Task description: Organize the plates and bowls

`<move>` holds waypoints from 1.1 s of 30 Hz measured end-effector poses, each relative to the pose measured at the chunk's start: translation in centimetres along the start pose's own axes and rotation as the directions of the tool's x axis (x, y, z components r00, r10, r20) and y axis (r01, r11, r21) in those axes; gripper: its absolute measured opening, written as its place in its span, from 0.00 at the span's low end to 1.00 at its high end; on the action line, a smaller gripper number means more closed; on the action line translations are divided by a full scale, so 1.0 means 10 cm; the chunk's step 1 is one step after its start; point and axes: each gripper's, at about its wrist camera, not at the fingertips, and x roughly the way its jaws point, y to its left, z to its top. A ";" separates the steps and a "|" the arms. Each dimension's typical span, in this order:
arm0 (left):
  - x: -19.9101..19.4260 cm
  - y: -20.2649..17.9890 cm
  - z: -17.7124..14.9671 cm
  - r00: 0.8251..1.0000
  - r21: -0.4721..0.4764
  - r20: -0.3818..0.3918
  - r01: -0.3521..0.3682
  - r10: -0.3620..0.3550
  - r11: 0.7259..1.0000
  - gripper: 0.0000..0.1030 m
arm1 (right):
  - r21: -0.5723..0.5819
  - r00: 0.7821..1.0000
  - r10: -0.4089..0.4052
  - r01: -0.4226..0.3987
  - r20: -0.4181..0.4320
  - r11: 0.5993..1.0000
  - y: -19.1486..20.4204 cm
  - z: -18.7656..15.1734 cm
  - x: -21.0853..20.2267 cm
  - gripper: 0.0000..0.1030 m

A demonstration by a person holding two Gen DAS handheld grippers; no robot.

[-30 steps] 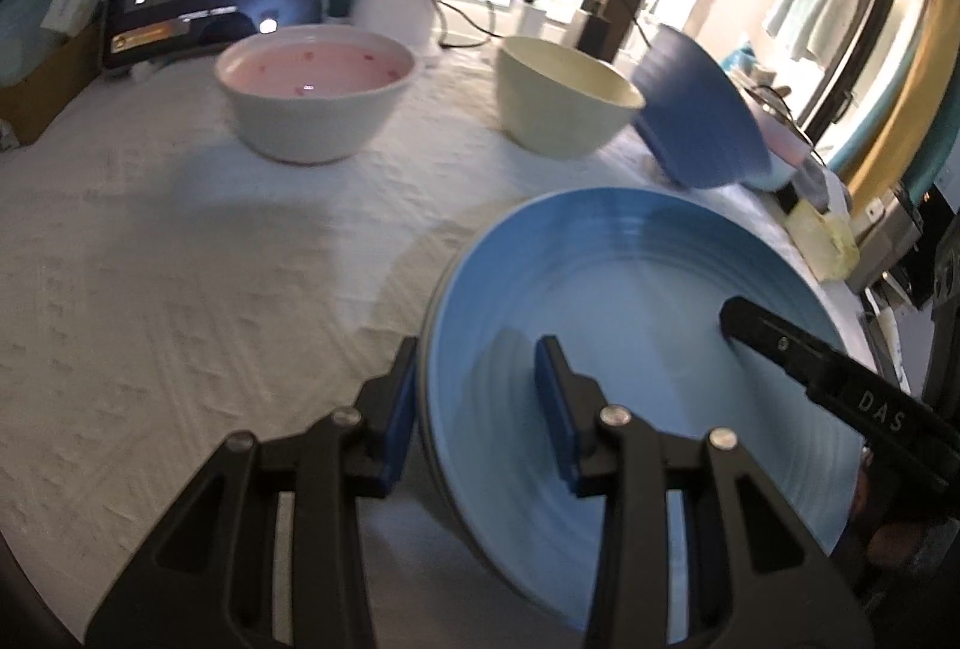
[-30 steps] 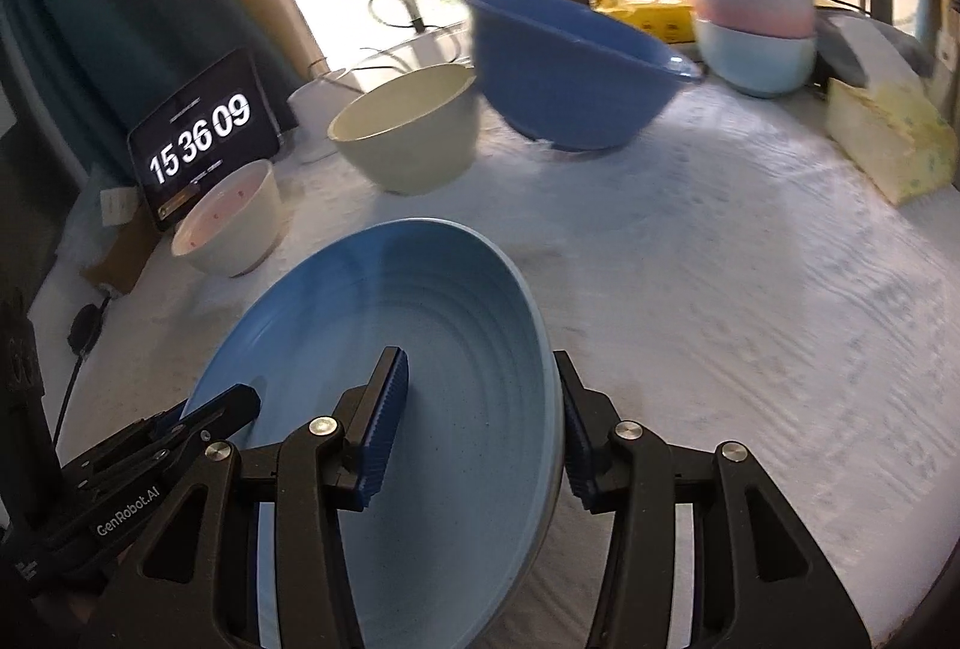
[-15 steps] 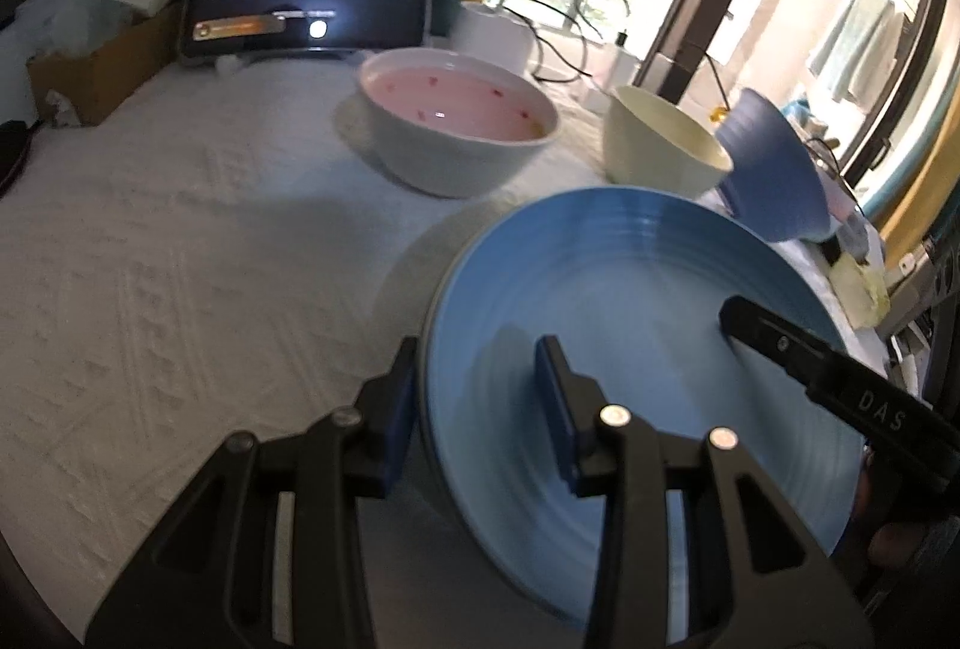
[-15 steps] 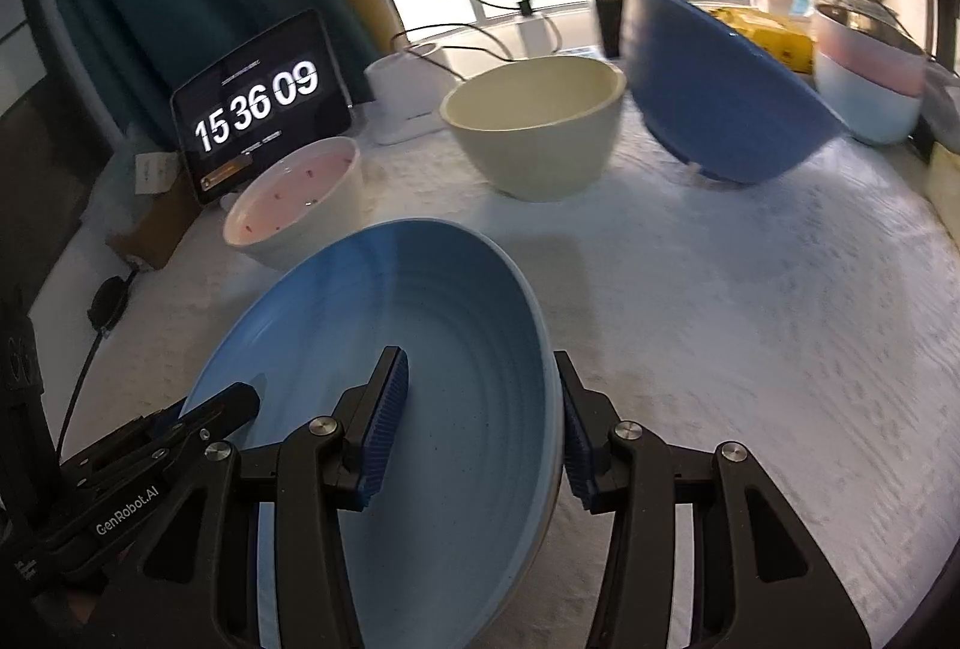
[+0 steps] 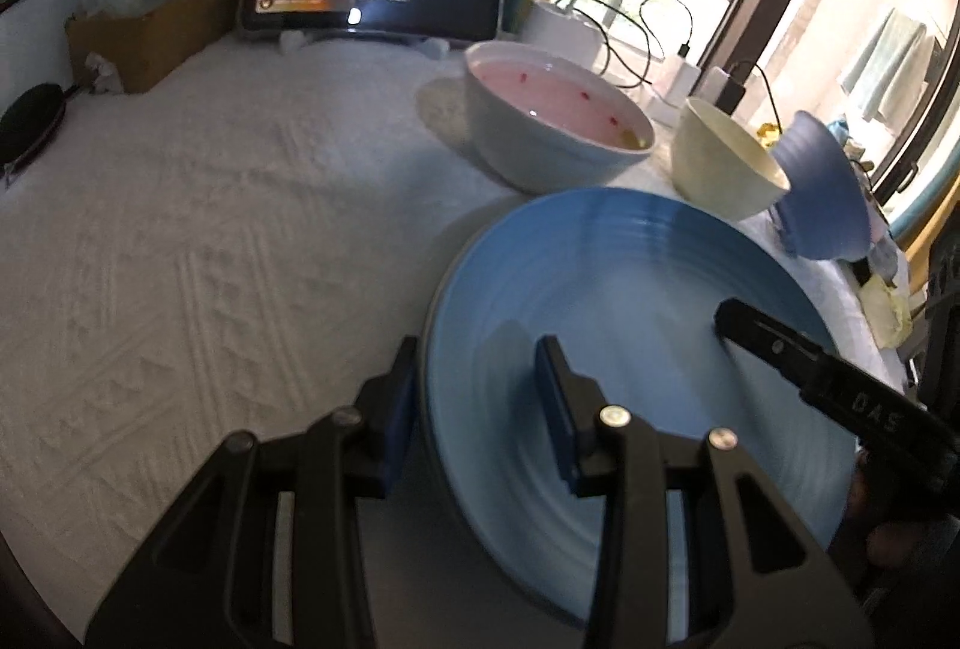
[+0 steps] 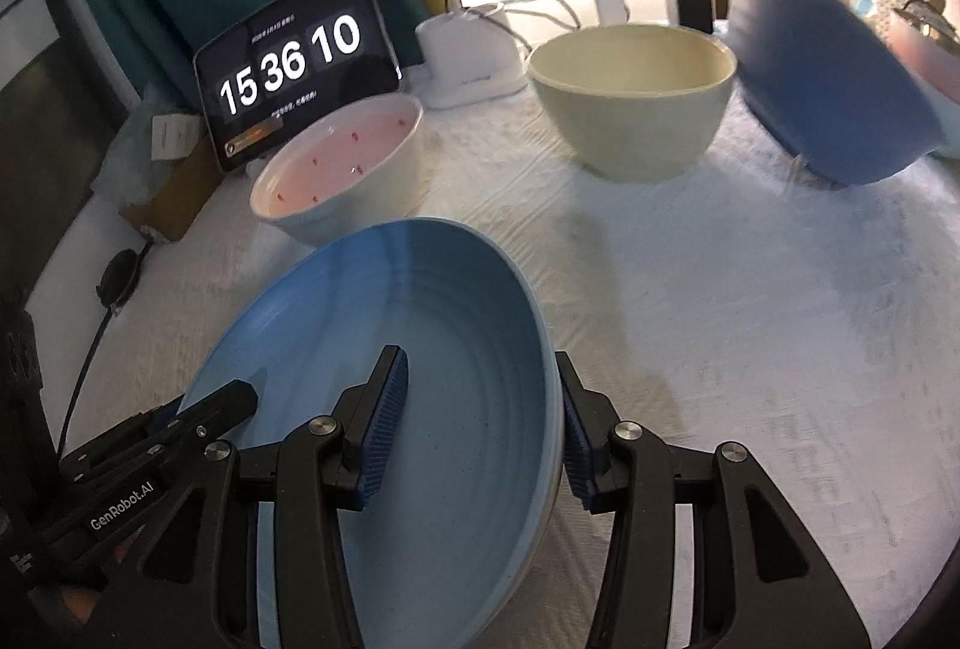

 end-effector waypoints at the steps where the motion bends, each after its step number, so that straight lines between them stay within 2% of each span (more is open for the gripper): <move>1: -0.01 0.01 0.00 1.000 0.001 0.007 -0.002 0.002 1.000 0.38 | 0.002 1.000 0.008 -0.008 -0.002 1.000 0.00 -0.01 0.02 0.49; 5: 0.00 0.05 0.02 1.000 -0.002 0.015 0.009 -0.009 1.000 0.38 | 0.021 0.999 0.027 -0.027 -0.025 0.999 0.00 -0.01 0.11 0.50; 15: -0.05 0.03 0.01 1.000 0.016 0.029 -0.008 0.008 1.000 0.39 | 0.004 1.000 0.006 -0.006 -0.023 1.000 0.05 -0.01 0.12 0.51; 18: -0.13 0.04 0.02 0.999 0.002 0.046 -0.013 0.013 1.000 0.39 | -0.003 1.000 0.007 -0.007 -0.026 1.000 0.04 0.00 0.13 0.51; 23: -0.25 0.07 0.02 0.997 -0.048 0.073 0.022 -0.019 0.999 0.42 | -0.012 0.999 0.014 -0.015 -0.036 1.000 0.03 -0.02 0.10 0.52; 27: -0.31 0.02 0.01 0.995 -0.047 0.098 -0.003 0.008 0.999 0.43 | -0.015 0.999 0.017 -0.018 -0.042 1.000 -0.02 -0.04 0.06 0.52; 33: -0.40 -0.11 0.01 0.992 -0.060 0.127 0.019 -0.011 0.998 0.43 | -0.001 1.000 0.015 -0.015 -0.022 1.000 -0.15 -0.06 -0.08 0.52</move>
